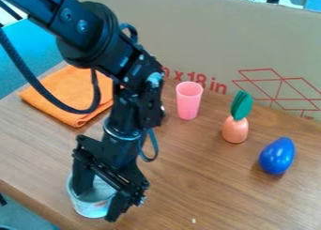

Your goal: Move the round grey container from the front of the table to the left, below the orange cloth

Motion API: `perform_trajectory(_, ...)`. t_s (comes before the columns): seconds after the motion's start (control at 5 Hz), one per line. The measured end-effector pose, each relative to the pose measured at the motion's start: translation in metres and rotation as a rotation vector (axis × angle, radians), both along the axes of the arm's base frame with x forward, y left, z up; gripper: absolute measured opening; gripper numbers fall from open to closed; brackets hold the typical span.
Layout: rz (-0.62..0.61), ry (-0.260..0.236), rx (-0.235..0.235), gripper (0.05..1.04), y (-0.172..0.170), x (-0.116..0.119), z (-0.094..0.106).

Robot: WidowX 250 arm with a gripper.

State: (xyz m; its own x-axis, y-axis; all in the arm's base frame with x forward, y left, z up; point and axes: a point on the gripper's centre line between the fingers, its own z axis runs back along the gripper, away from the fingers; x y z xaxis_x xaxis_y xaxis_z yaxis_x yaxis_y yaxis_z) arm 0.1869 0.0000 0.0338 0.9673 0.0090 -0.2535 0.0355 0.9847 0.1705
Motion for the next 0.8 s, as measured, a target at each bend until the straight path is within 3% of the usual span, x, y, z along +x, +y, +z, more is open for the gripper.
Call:
perform_trajectory(0.4, 0.001, 0.019, 0.001, 1.002, 0.025, 0.005, 0.005)
perform_trajectory(0.8, 0.033, -0.028, 0.011, 1.002, 0.040, 0.008, 0.021)
